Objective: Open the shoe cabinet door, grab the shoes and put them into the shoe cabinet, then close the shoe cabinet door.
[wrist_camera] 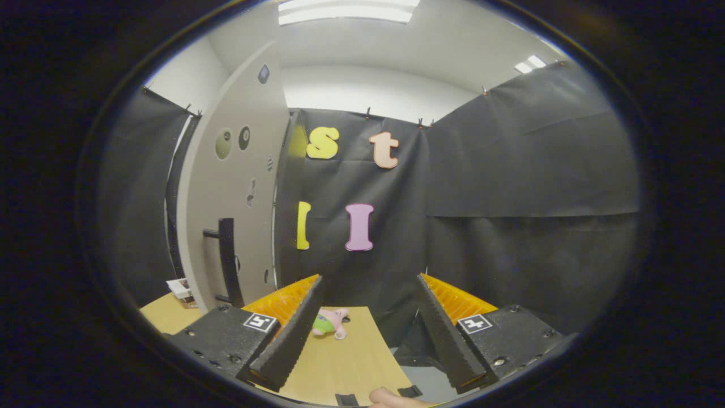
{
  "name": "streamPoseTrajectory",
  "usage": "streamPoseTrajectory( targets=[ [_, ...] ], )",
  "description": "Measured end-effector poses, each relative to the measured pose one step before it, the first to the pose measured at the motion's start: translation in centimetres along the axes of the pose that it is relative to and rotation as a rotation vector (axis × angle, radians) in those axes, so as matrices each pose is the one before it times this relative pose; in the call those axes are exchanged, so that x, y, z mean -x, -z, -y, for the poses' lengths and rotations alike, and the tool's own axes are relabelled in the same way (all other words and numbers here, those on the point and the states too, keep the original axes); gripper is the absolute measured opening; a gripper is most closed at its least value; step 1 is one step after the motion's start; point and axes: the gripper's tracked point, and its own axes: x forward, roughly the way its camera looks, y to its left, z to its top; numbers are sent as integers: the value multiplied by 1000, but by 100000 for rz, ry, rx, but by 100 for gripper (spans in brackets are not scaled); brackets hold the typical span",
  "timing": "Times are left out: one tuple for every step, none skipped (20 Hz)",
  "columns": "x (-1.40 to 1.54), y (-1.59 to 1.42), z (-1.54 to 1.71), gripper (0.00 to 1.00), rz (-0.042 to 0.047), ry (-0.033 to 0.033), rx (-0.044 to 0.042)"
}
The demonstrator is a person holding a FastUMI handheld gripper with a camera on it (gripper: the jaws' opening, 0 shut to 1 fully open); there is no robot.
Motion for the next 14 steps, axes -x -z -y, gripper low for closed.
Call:
streamPoseTrajectory(
  targets=[
    [-686, -114, -212, 100, 134, 147, 334],
    [-587, -159, -509, 100, 65, -370, -163],
    [-536, 14, -710, 100, -398, -1110, 194],
    [-346, 72, -757, 100, -608, -1287, -83],
    [-219, 179, -700, 100, -1156, -1254, -508],
    [-80, 170, -798, 100, -891, -1536, -832],
    [49, -43, -965, 100, -415, -2364, -1095],
    [-27, -55, -1071, 100, -445, -2892, -1057],
    [82, 18, -929, 100, -589, -2680, -774],
    [-102, 115, -749, 100, -718, -2168, -16],
    [-63, 43, -652, 100, -275, -1387, 300],
    [-168, -19, -618, 100, -425, -1095, 800],
    [-219, 224, -872, 100, -1044, -2036, 814],
    [-185, 460, -791, 100, -1150, -928, 1248]
  ],
)
